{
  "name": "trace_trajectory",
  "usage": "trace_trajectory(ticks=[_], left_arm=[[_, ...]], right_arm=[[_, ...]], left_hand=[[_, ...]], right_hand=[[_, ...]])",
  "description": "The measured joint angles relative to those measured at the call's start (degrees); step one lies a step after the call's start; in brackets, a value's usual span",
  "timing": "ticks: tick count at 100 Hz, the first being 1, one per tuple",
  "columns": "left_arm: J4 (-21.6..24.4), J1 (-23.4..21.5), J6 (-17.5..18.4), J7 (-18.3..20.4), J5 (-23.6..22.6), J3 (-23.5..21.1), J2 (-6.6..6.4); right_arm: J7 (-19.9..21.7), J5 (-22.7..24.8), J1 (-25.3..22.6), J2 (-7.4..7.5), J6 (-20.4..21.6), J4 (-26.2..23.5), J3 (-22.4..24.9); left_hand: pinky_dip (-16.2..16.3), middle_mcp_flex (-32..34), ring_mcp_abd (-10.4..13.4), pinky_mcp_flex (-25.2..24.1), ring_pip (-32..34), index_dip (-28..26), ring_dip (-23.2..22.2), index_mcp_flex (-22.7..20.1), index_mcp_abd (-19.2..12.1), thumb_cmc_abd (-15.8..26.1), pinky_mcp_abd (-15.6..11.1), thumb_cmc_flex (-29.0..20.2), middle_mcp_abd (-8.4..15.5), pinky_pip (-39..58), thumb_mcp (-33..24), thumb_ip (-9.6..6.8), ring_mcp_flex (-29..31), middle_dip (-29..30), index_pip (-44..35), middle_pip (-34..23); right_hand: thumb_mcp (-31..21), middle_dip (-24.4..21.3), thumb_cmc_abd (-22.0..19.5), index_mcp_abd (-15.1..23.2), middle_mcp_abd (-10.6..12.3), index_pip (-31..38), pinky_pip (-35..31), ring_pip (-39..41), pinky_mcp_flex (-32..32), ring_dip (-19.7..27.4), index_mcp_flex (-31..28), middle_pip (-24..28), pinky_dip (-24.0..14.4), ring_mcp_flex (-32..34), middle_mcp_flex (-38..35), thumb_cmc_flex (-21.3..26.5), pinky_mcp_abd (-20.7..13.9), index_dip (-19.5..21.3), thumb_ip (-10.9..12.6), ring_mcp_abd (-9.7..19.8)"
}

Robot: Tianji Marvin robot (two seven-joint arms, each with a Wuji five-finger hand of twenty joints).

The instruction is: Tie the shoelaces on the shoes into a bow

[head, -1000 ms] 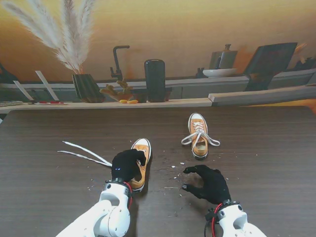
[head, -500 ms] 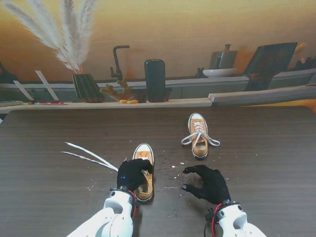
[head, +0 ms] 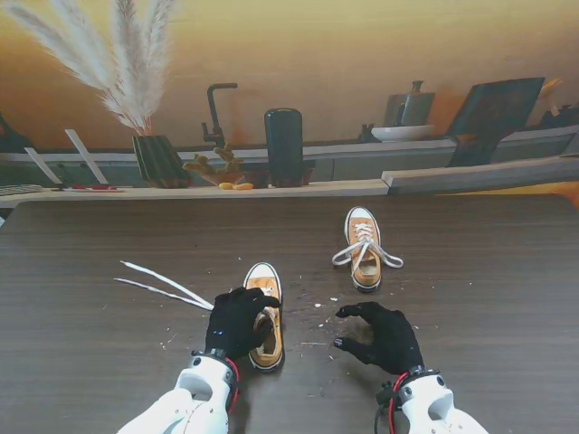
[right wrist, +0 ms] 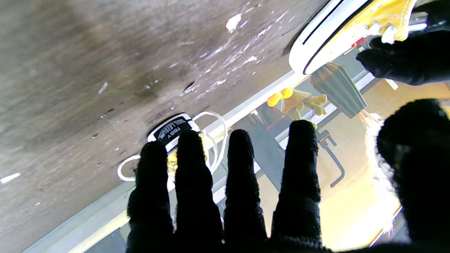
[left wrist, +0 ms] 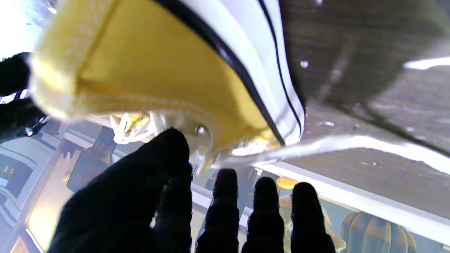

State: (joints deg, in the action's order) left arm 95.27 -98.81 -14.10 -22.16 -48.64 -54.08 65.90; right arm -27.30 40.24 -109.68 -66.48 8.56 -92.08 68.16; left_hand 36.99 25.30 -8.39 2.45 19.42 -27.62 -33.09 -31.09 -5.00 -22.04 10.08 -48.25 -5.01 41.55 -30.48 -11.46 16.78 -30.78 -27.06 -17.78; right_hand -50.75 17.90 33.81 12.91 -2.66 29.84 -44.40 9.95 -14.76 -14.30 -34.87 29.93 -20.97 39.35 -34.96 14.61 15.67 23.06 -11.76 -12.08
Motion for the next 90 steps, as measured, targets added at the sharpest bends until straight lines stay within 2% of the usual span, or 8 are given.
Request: trace_trajectory(ticks=[5,12,15,27,46,57,75,90], left_arm=[[1.3,-0.9,0.4,0.4,-0.7,-0.9,-0.21],[3.6,-2.3,2.1,2.0,-0.9,-2.7,-0.43],[4.5,-2.9,3.3,2.6,-0.8,-3.5,-0.53],[7.0,-4.9,8.2,2.7,0.4,-5.9,-0.72],[13.3,-10.2,14.4,3.2,4.3,-12.2,-0.5],[15.4,-13.4,18.9,2.2,4.1,-16.2,-0.26],[14.7,-16.8,25.8,1.3,5.4,-22.4,-0.05],[10.2,-17.7,33.2,2.3,8.1,-26.8,0.03]], right_arm=[[0.0,0.0,0.0,0.0,0.0,0.0,0.0],[0.0,0.0,0.0,0.0,0.0,0.0,-0.1],[0.0,0.0,0.0,0.0,0.0,0.0,-0.1],[-0.1,0.0,0.0,0.0,0.0,0.0,-0.1],[-0.1,0.0,0.1,0.0,0.0,0.0,-0.4],[0.0,0.0,0.3,0.02,0.0,0.1,-0.7],[0.0,0.3,1.0,0.09,-0.3,0.4,-1.7],[0.3,0.8,1.9,0.19,-0.9,0.9,-2.8]], left_hand=[[-1.2,-1.2,0.0,-0.4,-3.7,1.5,2.3,0.9,0.1,0.7,0.0,1.5,0.0,-4.7,3.7,0.1,-0.8,2.3,3.9,2.1],[-2.8,-2.9,0.0,-1.0,-7.4,3.8,5.3,2.8,1.6,1.6,0.1,2.1,-0.1,-11.4,9.6,1.88,-1.4,5.1,6.7,4.9],[-3.3,-3.4,0.1,-1.0,-8.7,4.5,6.2,3.3,1.8,2.7,0.1,2.1,-0.1,-13.9,11.6,1.41,-1.4,5.9,7.6,5.7],[-4.1,-3.6,0.7,-0.7,-12.0,5.9,8.4,3.5,2.0,7.1,0.2,3.6,-0.1,-21.9,20.6,2.6,-1.4,8.0,10.4,7.8],[-4.3,-1.6,0.7,1.9,-12.4,5.9,8.6,3.2,2.0,9.2,1.5,3.5,-0.2,-25.5,22.5,2.6,-1.2,8.2,10.3,8.3],[-3.3,2.8,0.5,5.0,-12.1,5.1,8.6,-0.3,2.1,9.2,2.7,3.5,-0.3,-25.5,22.5,2.6,2.5,8.2,7.5,7.7],[-2.1,5.4,-0.1,6.5,-11.0,4.3,8.6,-2.5,2.1,9.2,3.3,3.5,-0.5,-25.5,22.5,2.6,4.8,8.2,5.9,6.8],[-0.6,6.7,0.0,7.3,-10.7,2.4,8.6,-2.5,2.1,9.1,4.4,2.4,-1.0,-25.5,20.7,2.6,5.6,8.2,5.5,6.2]], right_hand=[[0.0,0.0,0.0,0.0,0.0,0.0,0.0,0.0,0.0,0.0,0.0,0.0,0.0,0.0,0.0,0.0,0.0,0.0,0.0,0.0],[0.0,0.0,0.0,0.0,0.0,0.0,0.0,0.0,0.0,0.0,0.0,0.0,0.0,0.0,0.0,0.0,0.0,0.0,0.0,0.0],[0.0,0.0,0.0,0.0,0.0,0.0,0.0,0.0,0.0,0.0,0.0,0.0,0.0,0.0,0.0,0.0,0.0,0.0,0.0,0.0],[0.0,0.0,0.0,0.0,0.0,0.0,0.0,0.0,0.0,0.0,0.0,0.0,0.0,0.0,0.0,0.0,0.0,0.0,0.0,0.0],[0.0,0.0,0.0,0.0,0.0,0.0,0.0,0.0,0.0,0.0,0.0,0.0,0.0,0.0,0.0,0.0,0.0,0.0,0.0,0.0],[0.0,0.0,0.0,0.0,0.0,0.0,0.0,0.0,0.0,0.0,0.0,0.0,0.0,0.0,0.0,0.0,0.0,0.0,0.0,0.0],[0.0,0.0,0.0,0.0,0.0,0.0,-0.1,0.0,0.0,0.0,0.0,0.0,0.0,0.0,0.0,1.2,0.0,0.0,0.1,0.0],[0.0,0.0,0.0,0.0,0.0,0.0,-0.1,0.0,-0.1,0.0,0.0,0.0,0.0,0.0,0.0,1.2,0.0,0.0,0.1,0.0]])
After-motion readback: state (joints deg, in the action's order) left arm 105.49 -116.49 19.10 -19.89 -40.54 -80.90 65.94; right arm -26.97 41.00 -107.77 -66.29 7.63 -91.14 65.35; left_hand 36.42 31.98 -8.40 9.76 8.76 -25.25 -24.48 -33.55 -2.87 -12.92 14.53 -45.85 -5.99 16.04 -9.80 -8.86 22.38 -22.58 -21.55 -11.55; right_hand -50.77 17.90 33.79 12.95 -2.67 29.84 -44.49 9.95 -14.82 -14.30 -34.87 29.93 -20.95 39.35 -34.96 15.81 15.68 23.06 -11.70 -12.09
